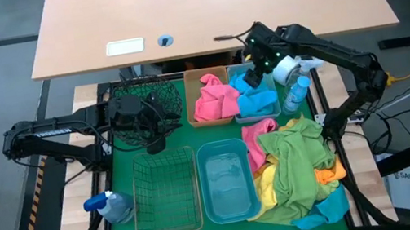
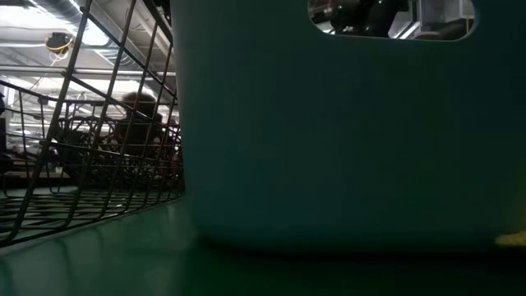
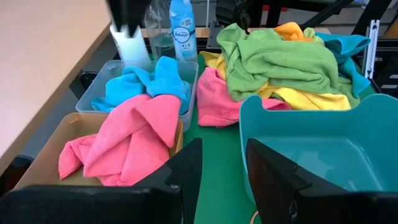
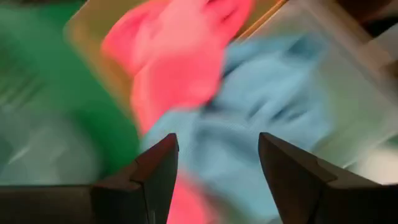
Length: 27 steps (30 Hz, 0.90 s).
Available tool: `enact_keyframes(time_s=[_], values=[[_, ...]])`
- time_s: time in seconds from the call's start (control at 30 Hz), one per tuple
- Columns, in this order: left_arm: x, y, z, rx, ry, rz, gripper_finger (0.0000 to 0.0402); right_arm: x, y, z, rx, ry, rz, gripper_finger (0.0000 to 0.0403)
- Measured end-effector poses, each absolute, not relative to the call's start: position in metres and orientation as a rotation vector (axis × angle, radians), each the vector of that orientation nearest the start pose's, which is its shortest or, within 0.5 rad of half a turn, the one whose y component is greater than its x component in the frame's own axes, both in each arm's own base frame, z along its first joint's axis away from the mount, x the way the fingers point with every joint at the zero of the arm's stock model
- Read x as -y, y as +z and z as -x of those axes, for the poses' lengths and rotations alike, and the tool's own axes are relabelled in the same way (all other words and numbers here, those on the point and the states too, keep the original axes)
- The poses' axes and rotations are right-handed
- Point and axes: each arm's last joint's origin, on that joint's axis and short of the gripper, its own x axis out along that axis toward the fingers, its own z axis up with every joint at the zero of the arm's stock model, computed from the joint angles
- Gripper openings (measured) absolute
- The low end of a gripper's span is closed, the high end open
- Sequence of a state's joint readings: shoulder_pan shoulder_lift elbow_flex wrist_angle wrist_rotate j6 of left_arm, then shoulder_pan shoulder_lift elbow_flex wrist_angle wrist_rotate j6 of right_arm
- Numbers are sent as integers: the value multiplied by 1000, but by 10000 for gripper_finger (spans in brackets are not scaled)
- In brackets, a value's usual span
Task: Sort microfiber towel by color & place in baskets
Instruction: Put the green towel into the black basket
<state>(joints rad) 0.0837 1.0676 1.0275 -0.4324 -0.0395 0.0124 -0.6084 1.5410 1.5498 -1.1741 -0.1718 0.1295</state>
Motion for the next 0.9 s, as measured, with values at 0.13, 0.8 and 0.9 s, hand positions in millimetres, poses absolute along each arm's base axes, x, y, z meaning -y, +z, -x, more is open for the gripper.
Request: enact_keyframes(time_s=[0.13, 0.8, 0.9], values=[[-20, 341, -225, -473, 119, 1, 119, 138, 341, -249, -1128, -251, -727, 222], [-20, 341, -225, -473, 119, 4, 119, -51, 276, -250, -1658, -211, -153, 222], [-20, 341, -225, -473, 120, 4, 119, -62, 262, -241, -1715, -226, -173, 222]])
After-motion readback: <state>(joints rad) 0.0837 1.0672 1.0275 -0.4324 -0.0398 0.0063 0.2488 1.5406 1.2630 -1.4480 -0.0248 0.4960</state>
